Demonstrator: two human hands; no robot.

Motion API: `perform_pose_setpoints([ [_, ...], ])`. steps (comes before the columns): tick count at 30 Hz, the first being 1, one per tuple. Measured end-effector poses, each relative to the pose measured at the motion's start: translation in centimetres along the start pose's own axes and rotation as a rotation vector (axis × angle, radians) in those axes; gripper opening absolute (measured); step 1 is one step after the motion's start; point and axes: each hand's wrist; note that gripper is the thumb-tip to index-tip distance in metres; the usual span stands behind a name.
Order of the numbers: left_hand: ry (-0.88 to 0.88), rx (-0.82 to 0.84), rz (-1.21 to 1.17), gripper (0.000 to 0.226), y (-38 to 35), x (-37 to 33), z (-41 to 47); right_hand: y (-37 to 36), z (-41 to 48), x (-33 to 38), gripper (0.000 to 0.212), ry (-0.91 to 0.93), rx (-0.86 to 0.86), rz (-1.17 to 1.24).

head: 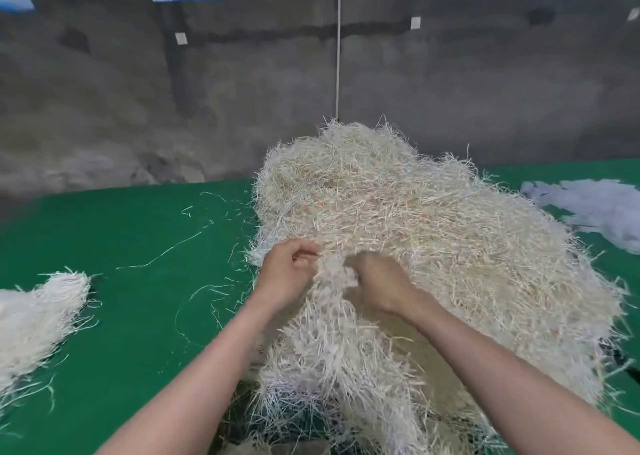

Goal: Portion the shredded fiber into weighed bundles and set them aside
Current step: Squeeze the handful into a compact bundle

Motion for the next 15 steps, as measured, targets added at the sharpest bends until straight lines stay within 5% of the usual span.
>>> perform_pose_setpoints([
  [3,-0.015,0.104,0.099,0.068,0.3,-0.1,0.0,2.7,1.9,0.8,0.041,0.009,-0.281,0.203],
  [6,-0.096,-0.026,-0.001,0.082,0.0,-1.0,-0.4,4.6,3.4,2.0,0.044,0.073,-0.418,0.22],
  [9,-0.278,-0.294,-0.283,0.063,0.7,-2.0,-1.2,6.6,4.3,3.4,0.032,0.111,-0.587,0.431],
  [12,-0.339,-0.045,-0.412,0.054,1.8,-3.6,-1.6,8.6,5.3,5.7,0.038,0.155,-0.727,0.653],
  [15,-0.161,0.043,-0.334,0.022,0.4,-5.1,-0.8,9.5,6.4,7.4,0.033,0.25,-0.457,0.737],
])
Point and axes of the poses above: each hand's wrist, its own z-axis towards the middle knuckle, its own y-axis out of the back of the hand, x = y × z, and after that the axes turned 12 degrees about y, right-handed
